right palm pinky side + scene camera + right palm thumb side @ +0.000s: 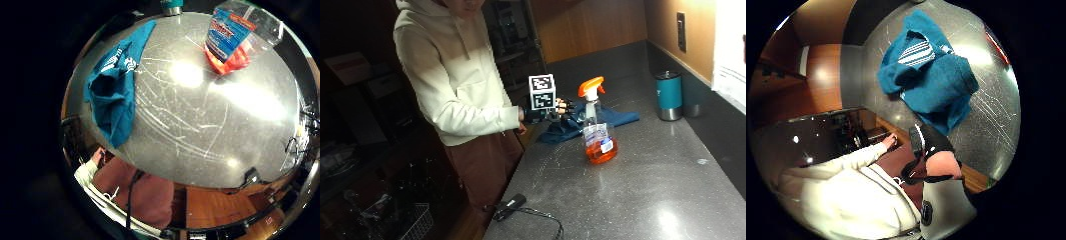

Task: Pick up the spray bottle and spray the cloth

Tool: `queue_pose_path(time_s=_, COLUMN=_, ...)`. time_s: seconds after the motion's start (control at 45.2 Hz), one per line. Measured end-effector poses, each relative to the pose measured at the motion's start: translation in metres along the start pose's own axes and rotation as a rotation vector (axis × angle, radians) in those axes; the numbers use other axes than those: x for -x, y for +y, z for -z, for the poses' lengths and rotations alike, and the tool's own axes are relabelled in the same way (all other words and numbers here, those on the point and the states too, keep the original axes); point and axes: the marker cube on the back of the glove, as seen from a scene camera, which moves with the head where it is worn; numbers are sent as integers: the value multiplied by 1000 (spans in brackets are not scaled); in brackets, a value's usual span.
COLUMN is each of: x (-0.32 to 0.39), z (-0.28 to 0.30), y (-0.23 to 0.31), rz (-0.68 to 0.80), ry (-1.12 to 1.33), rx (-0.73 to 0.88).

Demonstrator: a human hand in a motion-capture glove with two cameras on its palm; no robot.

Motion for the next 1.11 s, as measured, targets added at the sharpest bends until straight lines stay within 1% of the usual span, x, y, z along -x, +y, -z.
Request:
queue_pose_path(time_s=0.332, x=8, z=-4, y=-2, rz=3, ry=6, rx=-1)
queue_pose_path(time_s=0.597, x=9, z=7, y=3, rz=25, ry=-5, rx=-81)
queue_pose_path(time_s=0.796, x=2, z=19, y=15, rz=43, ry=-71, rx=-210)
queue_pose_path(time_s=0.995, x=-17, z=40, y=33, rz=30, ry=-183, rx=-409)
queue_pose_path(time_s=1.105, x=-34, z=54, y=38, rz=-12, ry=-242, rx=-538)
